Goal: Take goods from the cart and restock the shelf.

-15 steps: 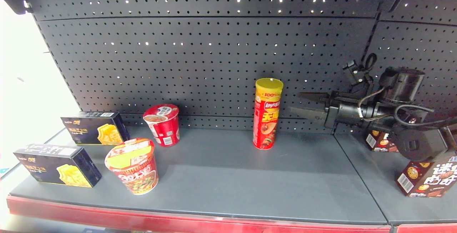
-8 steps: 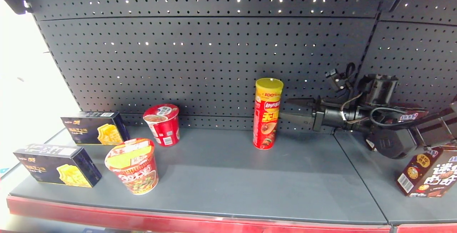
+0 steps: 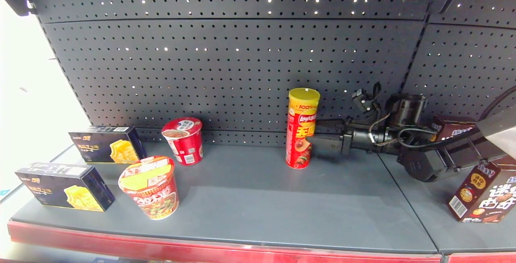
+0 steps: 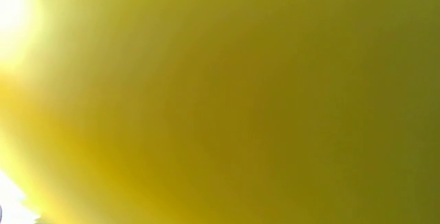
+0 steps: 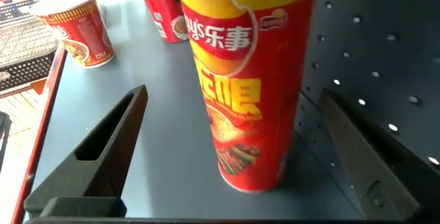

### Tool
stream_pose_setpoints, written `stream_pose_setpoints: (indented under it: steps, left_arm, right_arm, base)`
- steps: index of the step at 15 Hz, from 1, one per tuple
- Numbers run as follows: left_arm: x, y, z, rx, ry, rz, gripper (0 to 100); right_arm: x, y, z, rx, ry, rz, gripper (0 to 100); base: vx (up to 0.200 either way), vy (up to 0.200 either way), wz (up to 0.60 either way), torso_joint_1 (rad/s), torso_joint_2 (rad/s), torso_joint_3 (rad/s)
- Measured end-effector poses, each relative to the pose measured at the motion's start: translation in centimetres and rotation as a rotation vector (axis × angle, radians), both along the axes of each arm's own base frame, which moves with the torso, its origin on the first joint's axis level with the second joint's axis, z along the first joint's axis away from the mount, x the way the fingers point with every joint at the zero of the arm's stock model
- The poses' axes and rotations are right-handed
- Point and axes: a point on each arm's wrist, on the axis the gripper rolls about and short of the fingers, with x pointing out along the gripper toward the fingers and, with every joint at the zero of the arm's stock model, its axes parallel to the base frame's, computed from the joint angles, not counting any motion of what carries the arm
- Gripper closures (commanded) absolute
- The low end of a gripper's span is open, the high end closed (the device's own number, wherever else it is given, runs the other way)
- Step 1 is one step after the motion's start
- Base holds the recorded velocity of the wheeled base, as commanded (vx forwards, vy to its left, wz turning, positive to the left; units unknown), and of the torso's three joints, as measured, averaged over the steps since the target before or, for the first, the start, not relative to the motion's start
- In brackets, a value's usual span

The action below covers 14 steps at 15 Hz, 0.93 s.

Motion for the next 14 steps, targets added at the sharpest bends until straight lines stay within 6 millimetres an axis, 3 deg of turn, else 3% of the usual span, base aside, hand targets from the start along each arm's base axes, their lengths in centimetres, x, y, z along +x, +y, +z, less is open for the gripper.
stream_pose_setpoints:
  steps: [14]
  left_arm:
    - [-0.2, 0.1, 0.0, 0.011, 0.041, 0.005, 100]
  right_arm:
    - [3.3, 2.8, -3.8, -0.011, 0.037, 0.041, 0]
  base:
    - [0.000, 0.000, 0.00, 0.000, 0.00, 0.000]
